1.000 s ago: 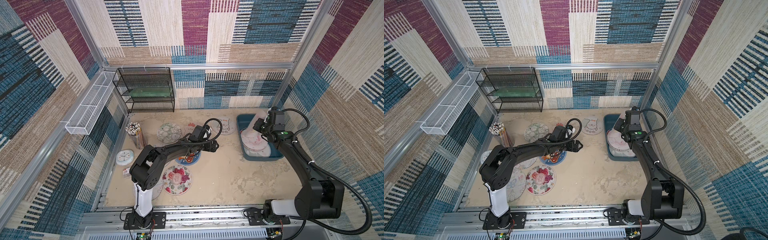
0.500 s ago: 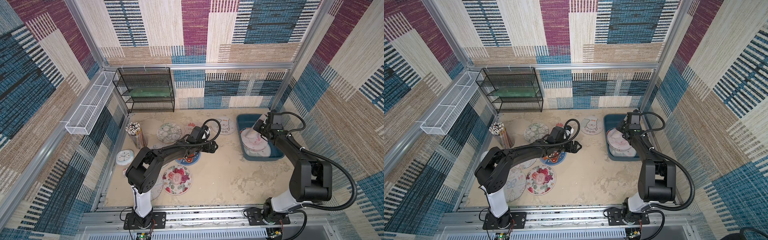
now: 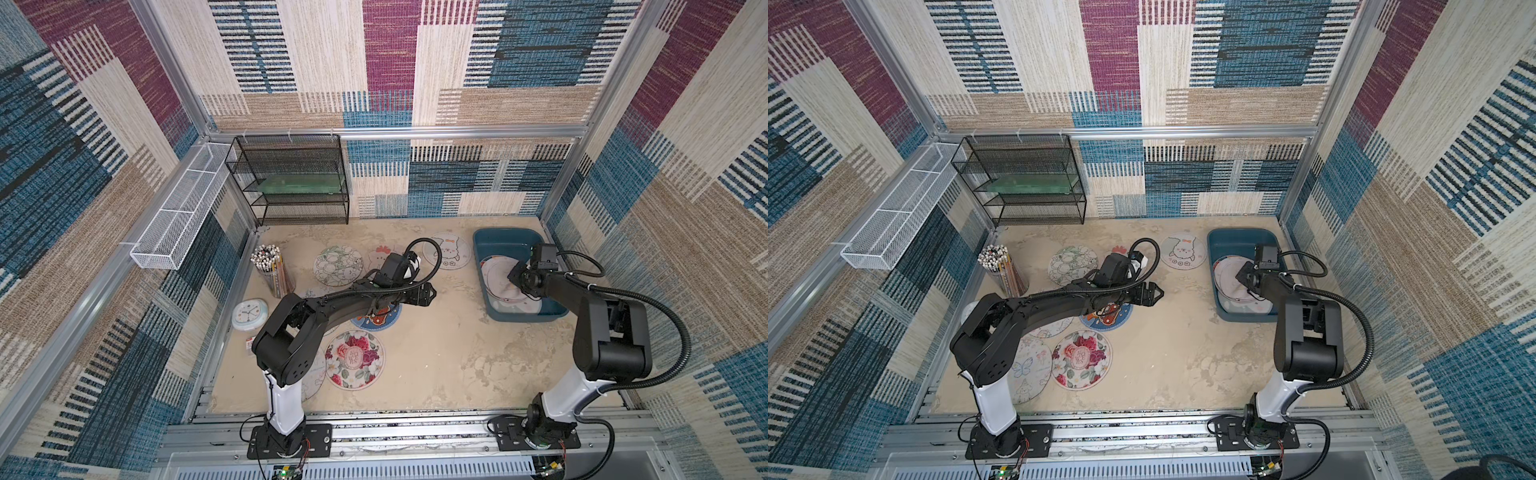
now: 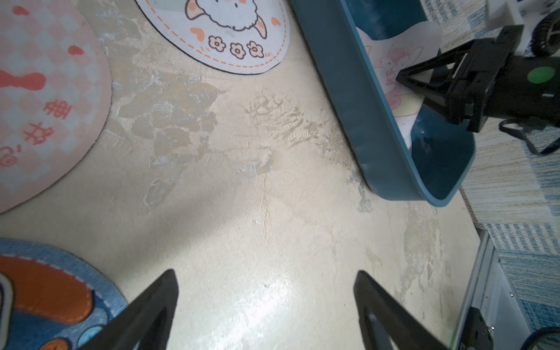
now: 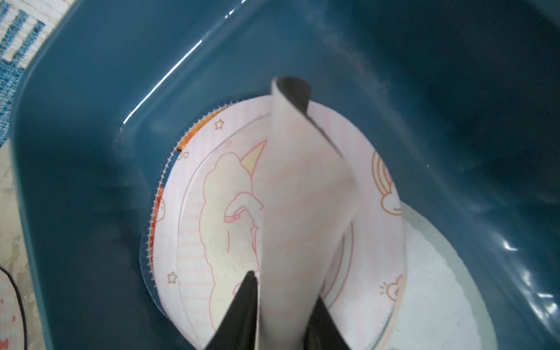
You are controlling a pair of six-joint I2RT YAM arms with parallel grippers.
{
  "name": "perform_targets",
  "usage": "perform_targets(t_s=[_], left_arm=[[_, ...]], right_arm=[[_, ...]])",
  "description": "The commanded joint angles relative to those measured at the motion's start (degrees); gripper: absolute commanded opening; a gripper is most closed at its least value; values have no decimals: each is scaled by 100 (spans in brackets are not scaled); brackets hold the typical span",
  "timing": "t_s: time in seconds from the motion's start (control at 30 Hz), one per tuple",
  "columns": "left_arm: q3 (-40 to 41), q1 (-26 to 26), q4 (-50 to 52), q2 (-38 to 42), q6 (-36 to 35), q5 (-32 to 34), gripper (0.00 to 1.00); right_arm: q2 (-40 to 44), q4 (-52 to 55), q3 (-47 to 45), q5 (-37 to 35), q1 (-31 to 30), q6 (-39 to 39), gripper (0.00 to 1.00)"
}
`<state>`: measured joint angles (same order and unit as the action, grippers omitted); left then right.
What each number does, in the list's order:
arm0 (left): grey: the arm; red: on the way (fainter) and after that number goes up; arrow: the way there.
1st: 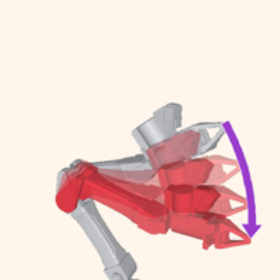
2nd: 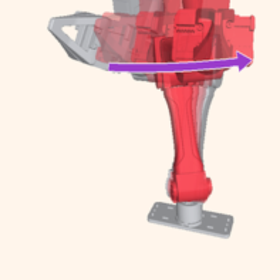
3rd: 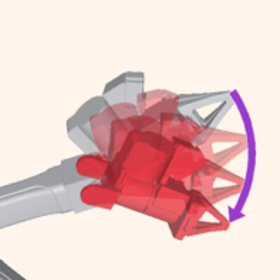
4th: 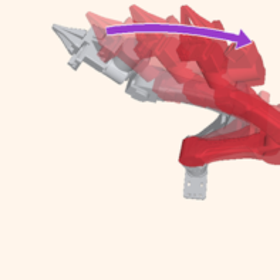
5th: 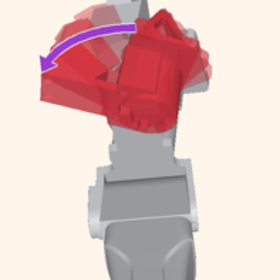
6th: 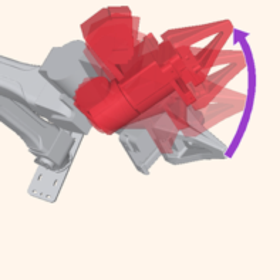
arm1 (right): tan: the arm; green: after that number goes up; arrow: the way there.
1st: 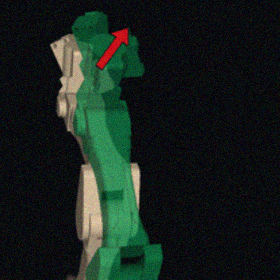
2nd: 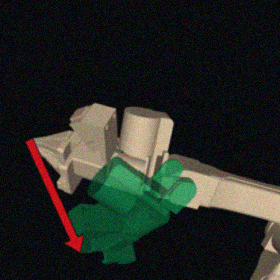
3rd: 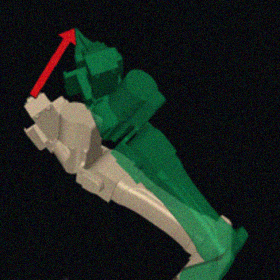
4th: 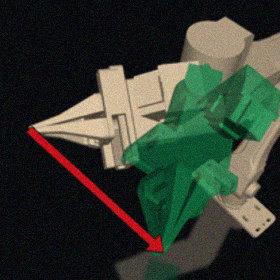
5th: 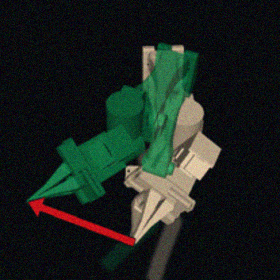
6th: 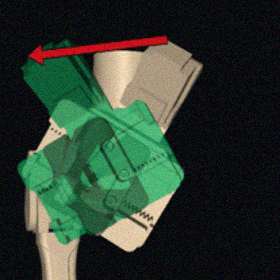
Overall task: Put the coasters into the storage box
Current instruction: Place the coaster in the storage box.
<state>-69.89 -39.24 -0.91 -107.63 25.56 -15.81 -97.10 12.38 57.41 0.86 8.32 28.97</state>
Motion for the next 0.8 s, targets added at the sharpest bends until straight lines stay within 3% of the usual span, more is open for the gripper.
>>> perform_targets(t_s=[0.0, 0.37, 0.77], left_arm=[[9, 11, -245, -22, 27, -203, 90], [52, 44, -369, -45, 149, -170, 91], [159, 119, -188, 220, 69, 103, 91]], right_arm=[[47, 49, -13, -143, -1, 69, 31], [796, 155, -321, -714, -140, 34, 73], [1653, 439, -380, -1129, -323, -52, 94]])
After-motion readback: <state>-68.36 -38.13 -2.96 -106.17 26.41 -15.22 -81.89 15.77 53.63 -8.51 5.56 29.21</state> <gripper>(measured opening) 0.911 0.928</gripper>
